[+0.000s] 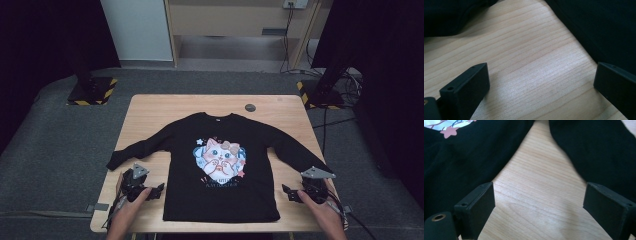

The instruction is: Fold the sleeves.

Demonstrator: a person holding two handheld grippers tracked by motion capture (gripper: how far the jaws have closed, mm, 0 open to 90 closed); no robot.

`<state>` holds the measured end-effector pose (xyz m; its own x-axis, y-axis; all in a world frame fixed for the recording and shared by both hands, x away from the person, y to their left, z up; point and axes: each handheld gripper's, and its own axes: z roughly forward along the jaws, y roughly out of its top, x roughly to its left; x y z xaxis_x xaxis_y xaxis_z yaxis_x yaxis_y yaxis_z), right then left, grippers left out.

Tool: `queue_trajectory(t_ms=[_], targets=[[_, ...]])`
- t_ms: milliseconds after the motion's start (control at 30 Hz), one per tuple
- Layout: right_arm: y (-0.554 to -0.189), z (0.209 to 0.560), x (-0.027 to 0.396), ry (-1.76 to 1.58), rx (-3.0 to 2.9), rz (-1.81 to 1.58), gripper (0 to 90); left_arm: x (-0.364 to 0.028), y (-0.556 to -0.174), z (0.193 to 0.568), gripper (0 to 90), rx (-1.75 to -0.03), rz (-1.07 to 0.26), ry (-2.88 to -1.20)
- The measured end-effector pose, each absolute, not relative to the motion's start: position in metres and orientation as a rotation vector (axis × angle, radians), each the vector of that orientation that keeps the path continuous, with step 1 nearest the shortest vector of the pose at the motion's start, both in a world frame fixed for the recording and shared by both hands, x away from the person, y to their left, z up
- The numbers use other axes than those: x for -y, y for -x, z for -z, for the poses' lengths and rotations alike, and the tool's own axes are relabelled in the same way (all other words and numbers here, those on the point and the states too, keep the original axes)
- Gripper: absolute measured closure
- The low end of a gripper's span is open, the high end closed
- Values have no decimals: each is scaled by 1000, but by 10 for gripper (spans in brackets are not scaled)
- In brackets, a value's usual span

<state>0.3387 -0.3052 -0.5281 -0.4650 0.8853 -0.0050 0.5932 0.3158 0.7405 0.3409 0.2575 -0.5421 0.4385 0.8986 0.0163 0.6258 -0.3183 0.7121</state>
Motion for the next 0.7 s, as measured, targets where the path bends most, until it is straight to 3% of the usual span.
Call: queue_trajectory(t_ms=[433, 700], targets=[[-343, 515, 301, -1262, -2191, -966, 121, -257, -341, 542, 0, -1276, -554, -2056], [-351, 501, 302, -1271, -2166, -973, 187, -257, -341, 542, 0, -1276, -554, -2056]])
